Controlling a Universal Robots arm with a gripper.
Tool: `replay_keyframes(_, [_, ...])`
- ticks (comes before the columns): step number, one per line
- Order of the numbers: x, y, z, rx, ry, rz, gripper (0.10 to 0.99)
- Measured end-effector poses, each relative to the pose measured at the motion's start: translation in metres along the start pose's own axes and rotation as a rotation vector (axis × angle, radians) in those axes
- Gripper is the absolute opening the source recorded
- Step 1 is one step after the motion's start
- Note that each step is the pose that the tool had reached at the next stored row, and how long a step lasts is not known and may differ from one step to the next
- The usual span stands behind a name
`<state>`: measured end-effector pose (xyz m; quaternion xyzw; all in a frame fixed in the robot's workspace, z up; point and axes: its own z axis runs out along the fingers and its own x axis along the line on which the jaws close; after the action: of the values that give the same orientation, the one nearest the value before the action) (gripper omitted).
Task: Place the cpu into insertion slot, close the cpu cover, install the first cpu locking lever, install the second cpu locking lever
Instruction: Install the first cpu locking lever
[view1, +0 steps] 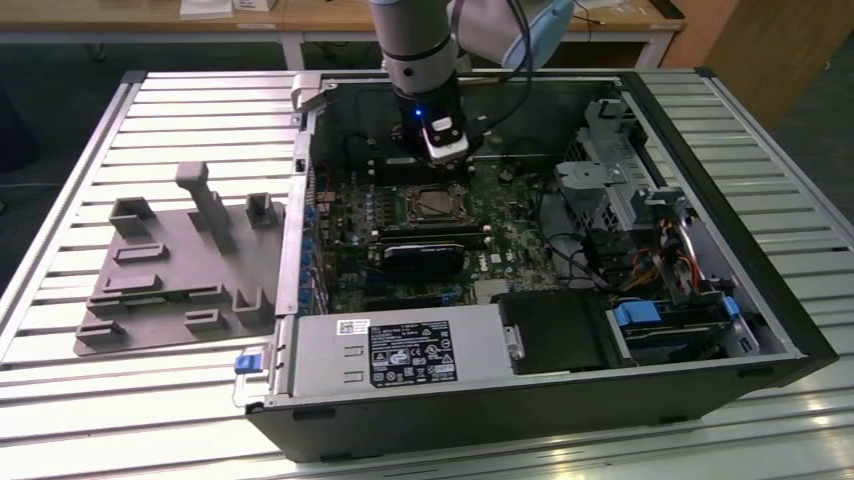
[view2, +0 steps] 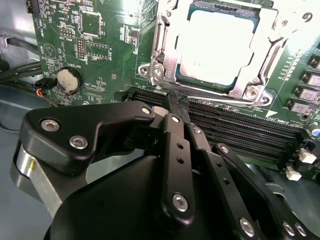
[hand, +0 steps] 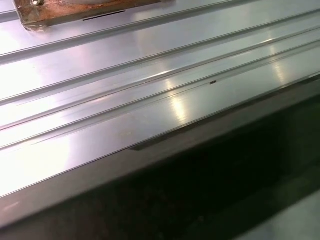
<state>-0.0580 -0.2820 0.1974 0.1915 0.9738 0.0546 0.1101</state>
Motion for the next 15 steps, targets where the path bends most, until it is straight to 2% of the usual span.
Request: replay_keyframes(15, [0.0004, -0.0003, 0.0018, 0.006, -0.0042, 0.027, 0.102])
